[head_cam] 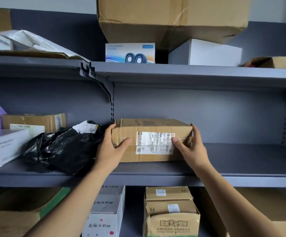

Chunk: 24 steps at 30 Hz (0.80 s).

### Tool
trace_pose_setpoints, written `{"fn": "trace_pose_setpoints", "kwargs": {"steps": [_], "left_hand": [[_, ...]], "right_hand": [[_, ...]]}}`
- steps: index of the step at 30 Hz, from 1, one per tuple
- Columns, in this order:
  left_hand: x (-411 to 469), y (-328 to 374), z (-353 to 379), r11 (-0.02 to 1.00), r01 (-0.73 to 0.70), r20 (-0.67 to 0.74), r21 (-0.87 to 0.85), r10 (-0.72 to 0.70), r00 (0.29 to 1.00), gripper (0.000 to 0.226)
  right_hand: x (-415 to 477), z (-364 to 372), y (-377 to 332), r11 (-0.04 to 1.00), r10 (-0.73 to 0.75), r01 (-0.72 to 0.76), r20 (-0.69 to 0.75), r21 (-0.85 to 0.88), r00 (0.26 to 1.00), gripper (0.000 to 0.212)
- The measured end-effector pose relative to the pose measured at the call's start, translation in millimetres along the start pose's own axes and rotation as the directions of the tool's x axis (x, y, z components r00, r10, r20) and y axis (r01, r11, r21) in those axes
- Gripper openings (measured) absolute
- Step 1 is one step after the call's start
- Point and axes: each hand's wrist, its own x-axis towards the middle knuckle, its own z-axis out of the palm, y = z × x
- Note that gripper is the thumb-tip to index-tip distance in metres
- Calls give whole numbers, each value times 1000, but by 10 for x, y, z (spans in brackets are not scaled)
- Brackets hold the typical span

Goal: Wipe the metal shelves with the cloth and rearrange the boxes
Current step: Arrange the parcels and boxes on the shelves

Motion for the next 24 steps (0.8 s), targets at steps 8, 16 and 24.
{"fn": "trace_pose_setpoints", "kwargs": {"steps": [8, 16, 24], "left_hand": [[-34, 22, -27, 1000, -9, -19, 10, 10, 1000, 75], [-520, 397, -160, 996, -51, -45, -70, 48, 998, 72], [-1380, 1107, -324, 997, -63, -83, -51, 59, 995, 69]], "right_hand": [[-70, -23, -46, 999, -27, 28, -26, 18, 999, 80], [-629, -283, -288, 996, -31, 41, -121, 82, 992, 82], [-1370, -1035, -629, 992, -56, 68, -110, 110, 992, 84]]}}
